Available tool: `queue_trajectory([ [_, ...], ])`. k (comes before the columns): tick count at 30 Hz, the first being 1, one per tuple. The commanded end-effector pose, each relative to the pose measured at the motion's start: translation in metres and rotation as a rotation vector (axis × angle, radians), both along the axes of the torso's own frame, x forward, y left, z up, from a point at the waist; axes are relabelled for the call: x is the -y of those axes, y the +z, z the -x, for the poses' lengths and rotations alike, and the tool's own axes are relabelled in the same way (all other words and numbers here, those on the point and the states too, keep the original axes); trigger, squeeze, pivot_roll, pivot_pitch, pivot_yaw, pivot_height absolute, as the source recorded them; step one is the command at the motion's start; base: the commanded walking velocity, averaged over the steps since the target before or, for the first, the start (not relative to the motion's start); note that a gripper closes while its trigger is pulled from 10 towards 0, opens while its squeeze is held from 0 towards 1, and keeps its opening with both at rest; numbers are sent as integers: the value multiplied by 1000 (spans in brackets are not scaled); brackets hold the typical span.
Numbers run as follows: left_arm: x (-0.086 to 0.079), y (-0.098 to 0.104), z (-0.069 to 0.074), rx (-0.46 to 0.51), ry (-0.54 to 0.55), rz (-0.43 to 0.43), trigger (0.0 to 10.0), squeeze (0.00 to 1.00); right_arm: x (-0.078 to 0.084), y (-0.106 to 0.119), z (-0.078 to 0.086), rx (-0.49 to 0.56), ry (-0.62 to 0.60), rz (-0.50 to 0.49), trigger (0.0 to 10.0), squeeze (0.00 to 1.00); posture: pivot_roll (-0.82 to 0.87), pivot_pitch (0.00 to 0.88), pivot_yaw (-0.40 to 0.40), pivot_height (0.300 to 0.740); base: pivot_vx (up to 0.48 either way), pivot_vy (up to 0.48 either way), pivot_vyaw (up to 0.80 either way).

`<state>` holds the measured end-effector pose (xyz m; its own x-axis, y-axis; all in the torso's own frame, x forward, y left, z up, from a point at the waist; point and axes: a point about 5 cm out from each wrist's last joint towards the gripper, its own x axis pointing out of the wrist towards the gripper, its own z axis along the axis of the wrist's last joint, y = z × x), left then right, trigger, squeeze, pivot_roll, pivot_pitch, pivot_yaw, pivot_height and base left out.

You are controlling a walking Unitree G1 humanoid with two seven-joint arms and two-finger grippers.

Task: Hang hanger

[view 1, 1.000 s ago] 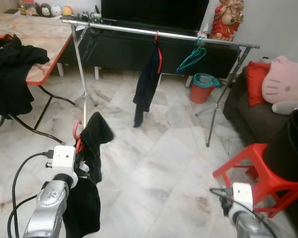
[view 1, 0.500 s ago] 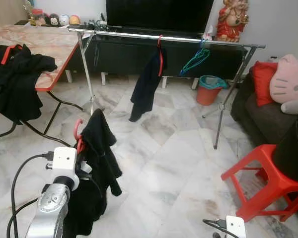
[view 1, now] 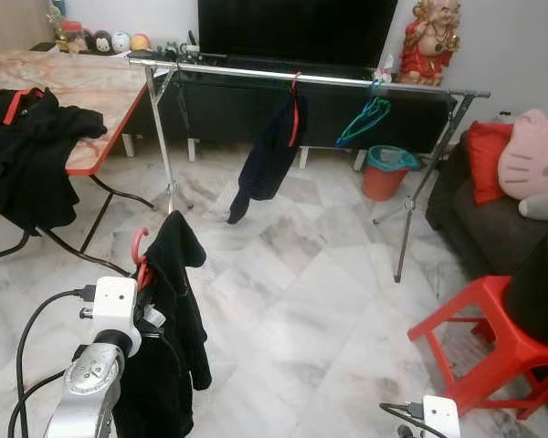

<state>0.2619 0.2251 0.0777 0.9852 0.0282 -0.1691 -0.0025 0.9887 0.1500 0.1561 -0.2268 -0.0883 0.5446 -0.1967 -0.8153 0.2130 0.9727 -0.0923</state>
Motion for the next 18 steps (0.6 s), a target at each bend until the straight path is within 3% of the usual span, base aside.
queue_trajectory([
  [1,3,4,-2,21,-24,-4,10000,0,2,1,-1,4,-2,3,10000,0,62,0,-98,740,428,0,0],
  [18,7,2,-7,12,-45,-5,10000,0,4,2,-3,3,4,-5,10000,0,73,0,-105,740,429,0,0],
])
